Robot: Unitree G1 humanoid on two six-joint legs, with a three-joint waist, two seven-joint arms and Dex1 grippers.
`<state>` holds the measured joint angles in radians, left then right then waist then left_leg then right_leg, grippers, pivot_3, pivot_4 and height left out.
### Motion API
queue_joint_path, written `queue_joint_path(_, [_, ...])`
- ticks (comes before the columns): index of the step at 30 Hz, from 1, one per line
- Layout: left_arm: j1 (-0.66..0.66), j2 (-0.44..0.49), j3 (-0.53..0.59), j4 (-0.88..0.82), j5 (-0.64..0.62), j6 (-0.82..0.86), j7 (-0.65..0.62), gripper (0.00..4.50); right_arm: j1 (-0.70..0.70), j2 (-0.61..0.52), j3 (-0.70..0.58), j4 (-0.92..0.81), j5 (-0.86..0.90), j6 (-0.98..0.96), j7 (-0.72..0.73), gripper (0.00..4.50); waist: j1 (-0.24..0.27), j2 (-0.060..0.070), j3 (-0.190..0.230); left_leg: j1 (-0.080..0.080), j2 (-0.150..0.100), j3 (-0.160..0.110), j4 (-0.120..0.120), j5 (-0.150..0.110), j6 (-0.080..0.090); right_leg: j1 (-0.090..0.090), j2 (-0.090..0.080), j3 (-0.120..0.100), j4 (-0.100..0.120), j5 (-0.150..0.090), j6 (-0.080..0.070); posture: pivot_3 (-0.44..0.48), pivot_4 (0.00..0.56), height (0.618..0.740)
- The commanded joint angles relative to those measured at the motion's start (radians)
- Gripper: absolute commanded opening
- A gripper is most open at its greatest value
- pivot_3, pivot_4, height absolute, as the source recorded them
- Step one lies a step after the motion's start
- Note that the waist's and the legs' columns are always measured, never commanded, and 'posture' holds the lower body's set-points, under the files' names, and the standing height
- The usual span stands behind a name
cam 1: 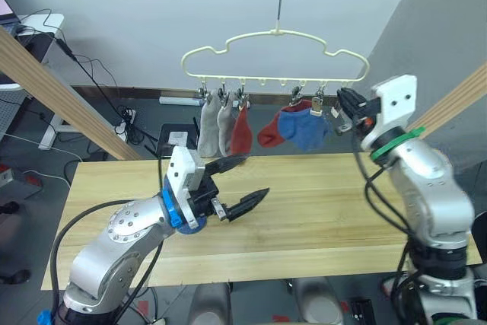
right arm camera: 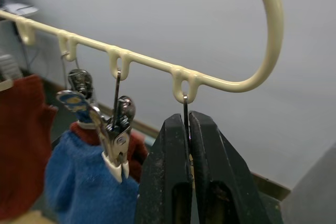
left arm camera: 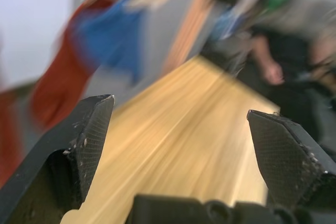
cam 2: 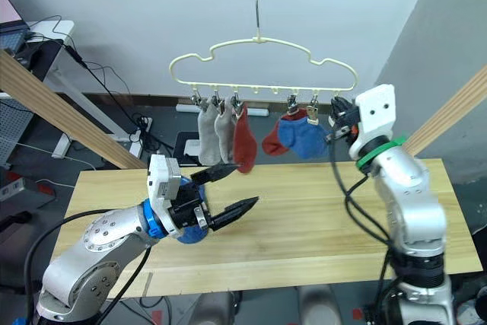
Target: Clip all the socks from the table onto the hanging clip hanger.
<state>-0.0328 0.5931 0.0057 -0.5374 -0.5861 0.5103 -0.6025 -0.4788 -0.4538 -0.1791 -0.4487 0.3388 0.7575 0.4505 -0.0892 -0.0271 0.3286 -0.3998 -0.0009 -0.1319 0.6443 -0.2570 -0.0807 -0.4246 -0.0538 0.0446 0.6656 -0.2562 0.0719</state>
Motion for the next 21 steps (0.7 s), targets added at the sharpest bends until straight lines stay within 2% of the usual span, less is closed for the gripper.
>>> queue_joint_path(1, [0.003,0.033,0.031,0.138,0.114,-0.059,0.007,4.5,-0.05,-0.052,-0.097,0.035,0.212,0.189,0.106,0.04,0.0,0.0,0.0,0.0,0.0,0.0,0.0,0.0,0.0,0.0,0.0,0.0,0.0,0.0,0.0,-0.166,0.318,0.74])
queue_joint_path(9, [-0.063,0.068,0.037,0.465,0.263,-0.162,-0.034,4.5,-0.167,-0.098,-0.218,0.118,0.564,0.554,0.132,0.04,-0.001,0.0,0.0,-0.001,0.0,0.0,-0.001,0.0,0.0,-0.001,0.0,0.0,-0.001,0.0,0.0,-0.178,0.316,0.74])
queue_joint_path(16, [-0.173,0.0,-0.018,0.724,0.369,-0.217,-0.018,4.5,-0.167,-0.08,-0.2,0.136,0.574,0.55,0.057,0.04,-0.002,0.0,0.0,-0.002,-0.001,0.0,0.0,0.0,0.001,-0.001,-0.001,-0.001,-0.001,0.0,0.0,-0.178,0.316,0.74])
queue_joint_path(21, [-0.196,-0.016,-0.046,0.787,0.441,-0.232,-0.003,4.5,-0.154,-0.053,-0.201,0.109,0.588,0.538,0.006,0.04,-0.005,0.0,0.0,-0.001,0.0,-0.001,0.0,0.0,0.001,-0.001,-0.001,-0.001,0.0,0.0,0.0,-0.19,0.324,0.74])
